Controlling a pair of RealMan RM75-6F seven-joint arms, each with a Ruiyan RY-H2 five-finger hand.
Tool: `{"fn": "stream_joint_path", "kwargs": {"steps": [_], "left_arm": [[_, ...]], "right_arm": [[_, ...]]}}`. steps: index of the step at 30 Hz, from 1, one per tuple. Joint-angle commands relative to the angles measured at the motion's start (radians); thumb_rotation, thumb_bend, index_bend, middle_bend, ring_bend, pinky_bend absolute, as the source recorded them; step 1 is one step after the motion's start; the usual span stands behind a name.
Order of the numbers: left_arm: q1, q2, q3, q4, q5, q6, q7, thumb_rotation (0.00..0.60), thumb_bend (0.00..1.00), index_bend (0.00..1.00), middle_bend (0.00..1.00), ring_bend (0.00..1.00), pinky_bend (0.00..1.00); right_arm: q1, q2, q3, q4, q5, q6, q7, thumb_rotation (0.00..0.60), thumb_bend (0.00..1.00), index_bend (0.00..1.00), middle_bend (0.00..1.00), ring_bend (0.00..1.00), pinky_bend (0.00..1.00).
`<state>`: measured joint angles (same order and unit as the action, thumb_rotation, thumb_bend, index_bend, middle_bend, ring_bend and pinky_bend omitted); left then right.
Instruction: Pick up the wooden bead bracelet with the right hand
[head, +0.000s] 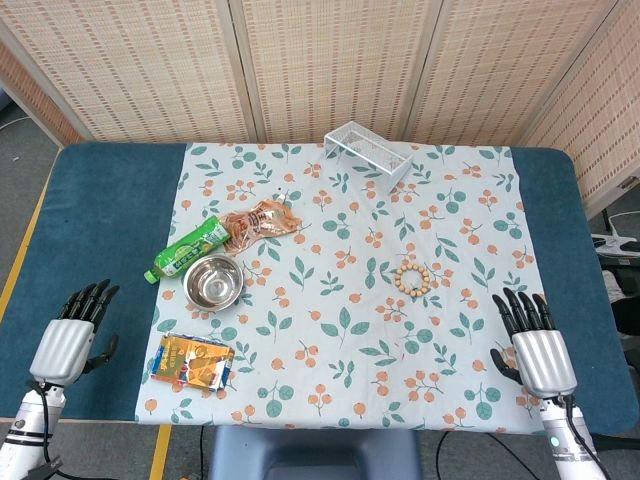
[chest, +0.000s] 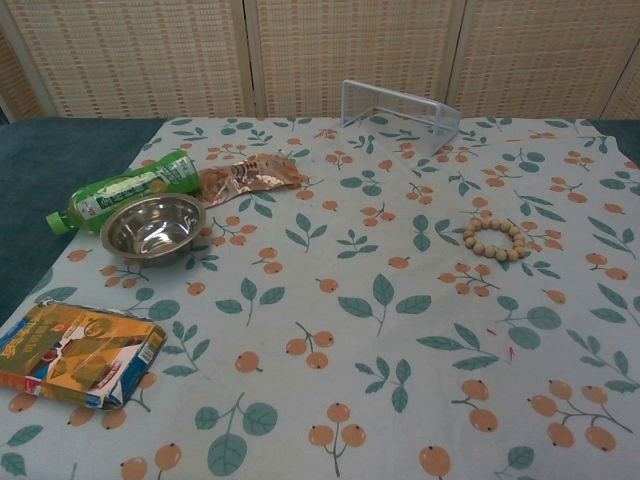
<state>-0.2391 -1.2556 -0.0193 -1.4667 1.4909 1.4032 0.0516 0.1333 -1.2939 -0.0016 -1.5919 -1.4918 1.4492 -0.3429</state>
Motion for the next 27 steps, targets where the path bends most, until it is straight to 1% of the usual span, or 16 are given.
{"fn": "stream_joint_path", "kwargs": {"steps": [1, 3, 6, 9, 10, 12, 13, 16, 19, 23, 27], "left_arm": [[0.003, 0.001, -0.003, -0.004, -0.001, 0.002, 0.005, 0.600, 0.46, 0.00, 0.00, 0.00, 0.12], [0.004, 0.001, -0.006, -0.005, -0.006, 0.002, 0.004, 0.600, 0.46, 0.00, 0.00, 0.00, 0.12], [0.003, 0.003, -0.008, 0.000, -0.010, -0.009, -0.008, 0.600, 0.46, 0.00, 0.00, 0.00, 0.12], [-0.002, 0.004, -0.012, 0.001, -0.018, -0.026, -0.019, 0.600, 0.46, 0.00, 0.00, 0.00, 0.12], [-0.002, 0.005, -0.010, 0.000, -0.017, -0.030, -0.021, 0.600, 0.46, 0.00, 0.00, 0.00, 0.12], [-0.002, 0.008, -0.009, -0.004, -0.015, -0.034, -0.023, 0.600, 0.46, 0.00, 0.00, 0.00, 0.13], [-0.002, 0.008, -0.008, -0.005, -0.014, -0.034, -0.020, 0.600, 0.46, 0.00, 0.00, 0.00, 0.13], [-0.001, 0.008, -0.009, -0.007, -0.012, -0.034, -0.012, 0.600, 0.46, 0.00, 0.00, 0.00, 0.13], [-0.001, 0.008, -0.010, -0.007, -0.014, -0.038, -0.010, 0.600, 0.46, 0.00, 0.00, 0.00, 0.13], [-0.001, 0.008, -0.015, -0.006, -0.022, -0.043, -0.016, 0.600, 0.46, 0.00, 0.00, 0.00, 0.13], [-0.003, 0.009, -0.016, -0.004, -0.025, -0.051, -0.017, 0.600, 0.46, 0.00, 0.00, 0.00, 0.13]], "right_arm": [[0.008, 0.003, -0.004, 0.008, 0.002, -0.035, 0.019, 0.540, 0.27, 0.00, 0.00, 0.00, 0.00], [0.016, -0.008, 0.000, 0.022, -0.003, -0.046, 0.026, 0.540, 0.27, 0.00, 0.00, 0.00, 0.00], [0.042, -0.038, 0.023, 0.052, 0.010, -0.076, 0.018, 0.543, 0.27, 0.00, 0.00, 0.00, 0.00], [0.103, -0.068, 0.067, 0.096, 0.024, -0.136, -0.013, 0.583, 0.27, 0.00, 0.00, 0.00, 0.00], [0.134, -0.088, 0.090, 0.129, 0.035, -0.165, -0.014, 0.598, 0.27, 0.01, 0.01, 0.00, 0.00], [0.181, -0.112, 0.117, 0.168, 0.067, -0.237, 0.003, 0.600, 0.27, 0.04, 0.02, 0.00, 0.00], [0.213, -0.120, 0.132, 0.183, 0.092, -0.294, 0.014, 0.600, 0.27, 0.06, 0.04, 0.00, 0.00], [0.283, -0.146, 0.156, 0.230, 0.128, -0.392, 0.008, 0.600, 0.27, 0.13, 0.09, 0.00, 0.00], [0.329, -0.187, 0.164, 0.285, 0.143, -0.438, -0.024, 0.600, 0.27, 0.19, 0.14, 0.00, 0.00], [0.363, -0.229, 0.161, 0.338, 0.159, -0.467, -0.059, 0.600, 0.27, 0.24, 0.17, 0.00, 0.00], [0.385, -0.259, 0.160, 0.369, 0.181, -0.491, -0.077, 0.600, 0.27, 0.27, 0.19, 0.00, 0.00]]}}
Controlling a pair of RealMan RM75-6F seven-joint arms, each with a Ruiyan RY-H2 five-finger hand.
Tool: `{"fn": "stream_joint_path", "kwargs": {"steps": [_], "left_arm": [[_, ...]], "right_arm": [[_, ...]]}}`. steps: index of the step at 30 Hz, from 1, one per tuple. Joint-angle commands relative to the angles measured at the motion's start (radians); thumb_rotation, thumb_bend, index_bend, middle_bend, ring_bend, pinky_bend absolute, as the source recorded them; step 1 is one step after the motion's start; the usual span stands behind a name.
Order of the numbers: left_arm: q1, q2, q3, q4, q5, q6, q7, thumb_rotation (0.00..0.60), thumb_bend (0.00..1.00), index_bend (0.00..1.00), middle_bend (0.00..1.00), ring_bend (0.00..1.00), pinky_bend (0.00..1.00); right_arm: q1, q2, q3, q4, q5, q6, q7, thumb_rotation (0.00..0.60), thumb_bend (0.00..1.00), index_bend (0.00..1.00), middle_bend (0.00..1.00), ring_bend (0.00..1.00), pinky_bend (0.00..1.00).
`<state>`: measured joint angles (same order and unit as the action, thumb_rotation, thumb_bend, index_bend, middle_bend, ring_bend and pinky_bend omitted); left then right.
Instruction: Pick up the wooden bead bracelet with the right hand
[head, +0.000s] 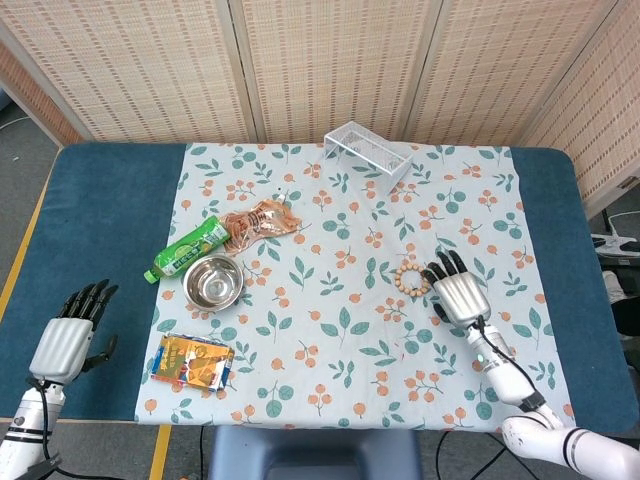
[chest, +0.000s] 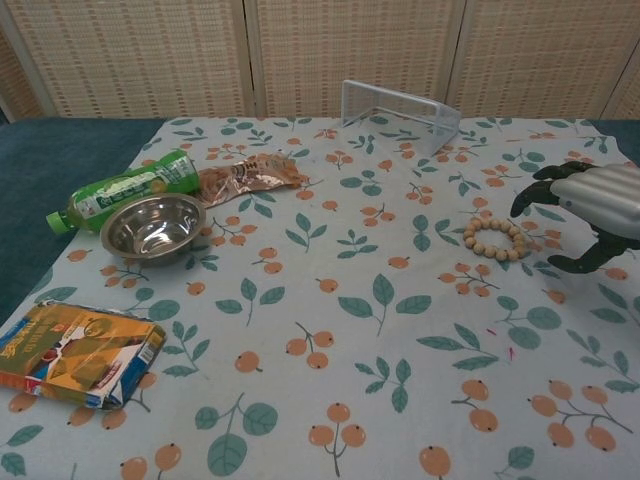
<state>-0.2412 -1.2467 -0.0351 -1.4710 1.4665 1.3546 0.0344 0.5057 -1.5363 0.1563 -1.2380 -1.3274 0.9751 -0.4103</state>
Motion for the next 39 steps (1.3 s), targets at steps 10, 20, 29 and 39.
{"fn": "stream_joint_path", "kwargs": {"steps": [10, 20, 29, 39], "left_arm": [[-0.003, 0.003, 0.002, -0.003, 0.001, -0.014, 0.002, 0.600, 0.46, 0.00, 0.00, 0.00, 0.13], [-0.005, 0.006, 0.001, -0.006, -0.008, -0.030, 0.005, 0.600, 0.46, 0.00, 0.00, 0.00, 0.13], [-0.008, 0.007, 0.000, -0.007, -0.017, -0.044, 0.013, 0.600, 0.46, 0.00, 0.00, 0.00, 0.13], [-0.005, 0.002, -0.005, -0.006, -0.022, -0.039, 0.015, 0.600, 0.46, 0.00, 0.00, 0.00, 0.13]], "right_arm": [[0.050, -0.075, -0.011, 0.088, 0.061, -0.063, -0.023, 0.600, 0.27, 0.35, 0.26, 0.01, 0.00], [0.081, -0.115, -0.023, 0.121, 0.069, -0.072, -0.048, 0.600, 0.27, 0.40, 0.30, 0.05, 0.00], [0.081, -0.163, -0.035, 0.185, 0.078, -0.052, -0.061, 0.600, 0.33, 0.68, 0.49, 0.22, 0.02], [0.064, -0.191, -0.013, 0.217, 0.031, 0.032, 0.137, 0.600, 0.59, 0.90, 0.64, 0.42, 0.21]]}}
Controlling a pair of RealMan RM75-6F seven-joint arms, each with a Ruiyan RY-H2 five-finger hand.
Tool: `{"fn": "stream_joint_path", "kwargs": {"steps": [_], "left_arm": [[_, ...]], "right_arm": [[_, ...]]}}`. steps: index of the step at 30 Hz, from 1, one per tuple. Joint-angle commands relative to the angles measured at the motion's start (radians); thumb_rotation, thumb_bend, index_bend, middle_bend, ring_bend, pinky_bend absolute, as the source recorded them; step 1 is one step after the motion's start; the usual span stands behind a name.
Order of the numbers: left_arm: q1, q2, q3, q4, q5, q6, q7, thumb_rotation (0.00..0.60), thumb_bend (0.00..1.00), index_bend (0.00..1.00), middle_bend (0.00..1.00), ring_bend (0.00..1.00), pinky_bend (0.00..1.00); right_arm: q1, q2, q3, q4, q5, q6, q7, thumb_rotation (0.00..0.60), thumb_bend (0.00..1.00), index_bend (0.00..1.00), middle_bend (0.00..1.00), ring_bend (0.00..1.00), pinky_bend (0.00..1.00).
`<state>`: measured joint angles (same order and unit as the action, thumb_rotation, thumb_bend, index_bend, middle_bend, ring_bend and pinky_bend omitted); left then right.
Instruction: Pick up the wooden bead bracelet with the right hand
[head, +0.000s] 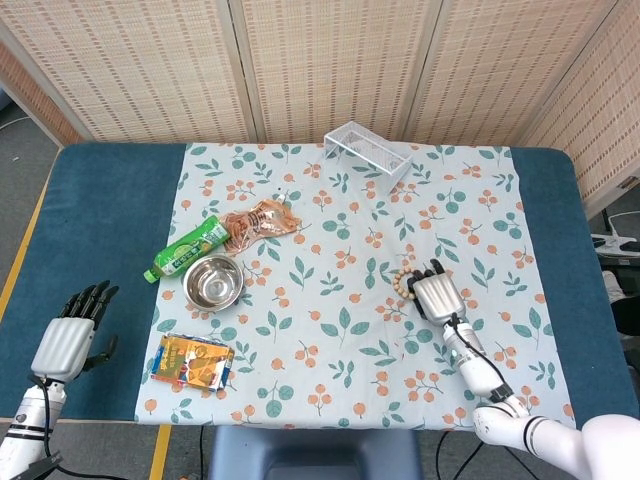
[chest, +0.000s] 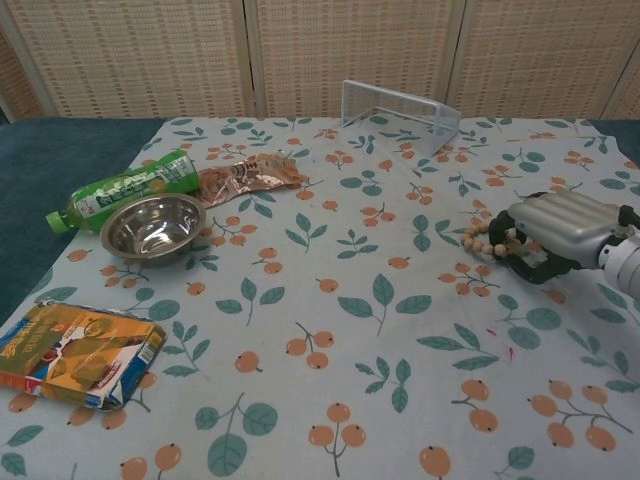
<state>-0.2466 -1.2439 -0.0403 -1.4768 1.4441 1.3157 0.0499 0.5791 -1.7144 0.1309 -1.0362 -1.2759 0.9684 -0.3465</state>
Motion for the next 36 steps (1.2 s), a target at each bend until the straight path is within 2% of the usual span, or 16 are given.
{"fn": "stream_joint_path", "kwargs": {"steps": [1, 6, 7, 9, 12, 15, 16, 18, 20, 24, 27, 31, 34, 36], "left_arm": [[0.000, 0.000, 0.000, 0.000, 0.000, -0.001, 0.000, 0.600, 0.46, 0.00, 0.00, 0.00, 0.13], [0.000, 0.000, 0.000, -0.002, 0.001, 0.000, -0.001, 0.600, 0.46, 0.00, 0.00, 0.00, 0.13], [0.001, 0.000, -0.001, -0.002, 0.002, 0.003, 0.001, 0.600, 0.46, 0.00, 0.00, 0.00, 0.13], [0.001, -0.001, -0.001, -0.003, 0.002, 0.004, 0.003, 0.600, 0.46, 0.00, 0.00, 0.00, 0.13], [0.001, -0.002, 0.000, -0.002, 0.002, 0.001, 0.004, 0.600, 0.46, 0.00, 0.00, 0.00, 0.13], [0.001, -0.003, 0.001, -0.004, 0.002, 0.000, 0.009, 0.600, 0.46, 0.00, 0.00, 0.00, 0.13], [0.001, -0.003, 0.001, -0.004, 0.000, -0.001, 0.010, 0.600, 0.46, 0.00, 0.00, 0.00, 0.13], [0.000, -0.004, 0.001, -0.003, -0.001, -0.003, 0.013, 0.600, 0.46, 0.00, 0.00, 0.00, 0.13], [-0.001, -0.005, 0.002, -0.004, -0.002, -0.007, 0.015, 0.600, 0.46, 0.00, 0.00, 0.00, 0.13], [-0.002, -0.007, 0.002, -0.003, -0.006, -0.011, 0.022, 0.600, 0.46, 0.00, 0.00, 0.00, 0.13], [-0.003, -0.008, 0.001, -0.002, -0.008, -0.015, 0.022, 0.600, 0.46, 0.00, 0.00, 0.00, 0.13], [-0.004, -0.007, 0.000, -0.001, -0.011, -0.020, 0.017, 0.600, 0.46, 0.00, 0.00, 0.00, 0.13], [-0.006, -0.008, 0.000, 0.003, -0.013, -0.023, 0.012, 0.600, 0.46, 0.00, 0.00, 0.00, 0.13], [-0.007, -0.008, 0.000, 0.005, -0.013, -0.026, 0.010, 0.600, 0.46, 0.00, 0.00, 0.00, 0.13]], "right_arm": [[-0.010, -0.013, 0.013, 0.016, -0.021, 0.038, 0.073, 0.600, 0.59, 0.90, 0.65, 0.42, 0.21], [-0.020, -0.009, 0.043, -0.002, -0.008, 0.052, 0.188, 0.600, 0.60, 0.93, 0.66, 0.46, 0.23], [-0.037, 0.007, 0.097, -0.083, 0.064, 0.021, 0.307, 0.600, 0.60, 0.93, 0.66, 0.46, 0.23], [-0.044, 0.052, 0.139, -0.177, 0.134, -0.046, 0.405, 0.600, 0.60, 0.93, 0.66, 0.46, 0.23], [-0.054, 0.126, 0.211, -0.314, 0.264, -0.177, 0.570, 0.600, 0.60, 0.93, 0.66, 0.46, 0.24], [-0.065, 0.213, 0.287, -0.421, 0.397, -0.383, 0.788, 0.600, 0.60, 0.92, 0.66, 0.46, 0.24], [-0.076, 0.243, 0.326, -0.450, 0.441, -0.485, 0.896, 0.600, 0.60, 0.91, 0.66, 0.46, 0.24], [-0.106, 0.267, 0.390, -0.471, 0.484, -0.623, 1.042, 0.600, 0.60, 0.88, 0.66, 0.45, 0.24], [-0.152, 0.263, 0.457, -0.475, 0.465, -0.723, 1.129, 0.600, 0.60, 0.82, 0.66, 0.43, 0.24], [-0.262, 0.215, 0.585, -0.513, 0.388, -0.853, 1.197, 0.597, 0.60, 0.63, 0.65, 0.39, 0.24], [-0.350, 0.161, 0.702, -0.528, 0.351, -0.990, 1.177, 0.539, 0.60, 0.54, 0.62, 0.37, 0.24], [-0.451, 0.060, 0.862, -0.492, 0.385, -1.197, 1.028, 0.461, 0.60, 0.50, 0.59, 0.36, 0.24], [-0.494, -0.004, 0.947, -0.432, 0.443, -1.326, 0.873, 0.424, 0.60, 0.49, 0.58, 0.36, 0.24], [-0.506, -0.029, 0.976, -0.394, 0.474, -1.383, 0.787, 0.404, 0.60, 0.48, 0.57, 0.35, 0.24]]}}
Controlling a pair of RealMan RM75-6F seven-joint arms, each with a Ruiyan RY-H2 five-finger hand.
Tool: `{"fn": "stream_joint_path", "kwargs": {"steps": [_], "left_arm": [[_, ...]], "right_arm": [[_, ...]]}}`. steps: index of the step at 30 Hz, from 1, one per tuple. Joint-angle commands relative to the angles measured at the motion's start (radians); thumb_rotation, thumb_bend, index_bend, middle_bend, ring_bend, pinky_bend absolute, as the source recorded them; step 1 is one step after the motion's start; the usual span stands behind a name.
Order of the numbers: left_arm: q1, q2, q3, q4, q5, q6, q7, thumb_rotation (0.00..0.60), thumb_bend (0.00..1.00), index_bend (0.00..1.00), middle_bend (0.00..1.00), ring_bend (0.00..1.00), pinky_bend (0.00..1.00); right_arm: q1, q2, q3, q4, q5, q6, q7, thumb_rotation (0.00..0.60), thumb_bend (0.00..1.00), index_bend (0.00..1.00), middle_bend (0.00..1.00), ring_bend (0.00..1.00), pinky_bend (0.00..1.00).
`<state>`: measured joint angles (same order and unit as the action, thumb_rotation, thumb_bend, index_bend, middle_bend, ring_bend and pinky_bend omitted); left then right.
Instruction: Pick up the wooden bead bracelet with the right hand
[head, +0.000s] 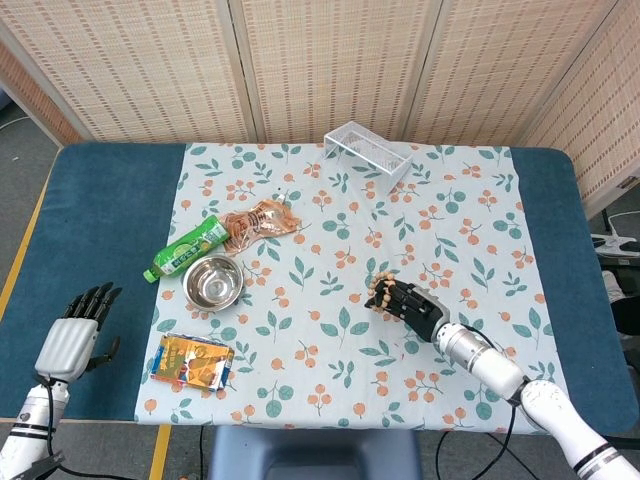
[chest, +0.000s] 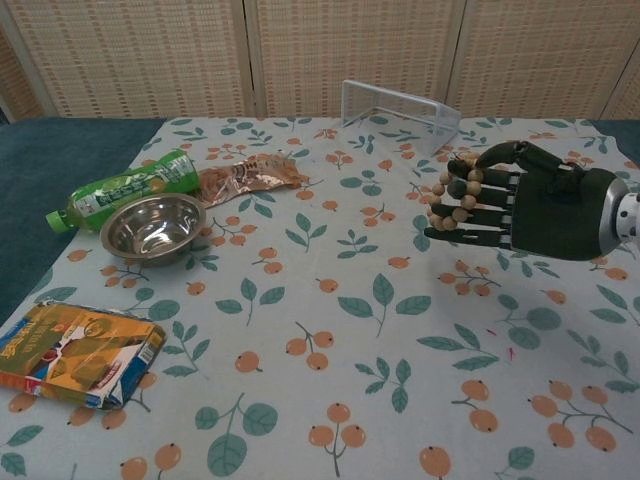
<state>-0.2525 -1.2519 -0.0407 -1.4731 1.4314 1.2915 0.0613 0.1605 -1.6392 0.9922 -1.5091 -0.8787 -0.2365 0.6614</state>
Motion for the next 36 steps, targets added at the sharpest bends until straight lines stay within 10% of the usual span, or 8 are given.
{"fn": "stream_joint_path", "kwargs": {"steps": [1, 17, 27, 36], "left_arm": [[-0.001, 0.000, 0.000, 0.002, -0.002, -0.003, -0.001, 0.600, 0.46, 0.00, 0.00, 0.00, 0.13], [-0.004, 0.004, 0.001, -0.003, -0.008, -0.015, -0.005, 0.600, 0.46, 0.00, 0.00, 0.00, 0.13], [-0.002, 0.009, 0.002, -0.005, -0.004, -0.009, -0.010, 0.600, 0.46, 0.00, 0.00, 0.00, 0.13], [0.001, 0.013, 0.001, -0.007, -0.001, -0.003, -0.016, 0.600, 0.46, 0.00, 0.00, 0.00, 0.13]], "right_arm": [[-0.092, -0.116, 0.126, 0.103, 0.097, -0.205, -0.268, 0.393, 0.59, 0.47, 0.56, 0.35, 0.24], [-0.053, -0.104, 0.071, 0.213, 0.233, -0.327, -0.528, 0.220, 0.34, 0.44, 0.54, 0.34, 0.24], [-0.026, -0.092, 0.024, 0.206, 0.268, -0.369, -0.647, 0.209, 0.62, 0.52, 0.54, 0.34, 0.24], [-0.011, -0.079, -0.009, 0.216, 0.301, -0.363, -0.689, 0.205, 0.67, 0.56, 0.54, 0.34, 0.24]]}}
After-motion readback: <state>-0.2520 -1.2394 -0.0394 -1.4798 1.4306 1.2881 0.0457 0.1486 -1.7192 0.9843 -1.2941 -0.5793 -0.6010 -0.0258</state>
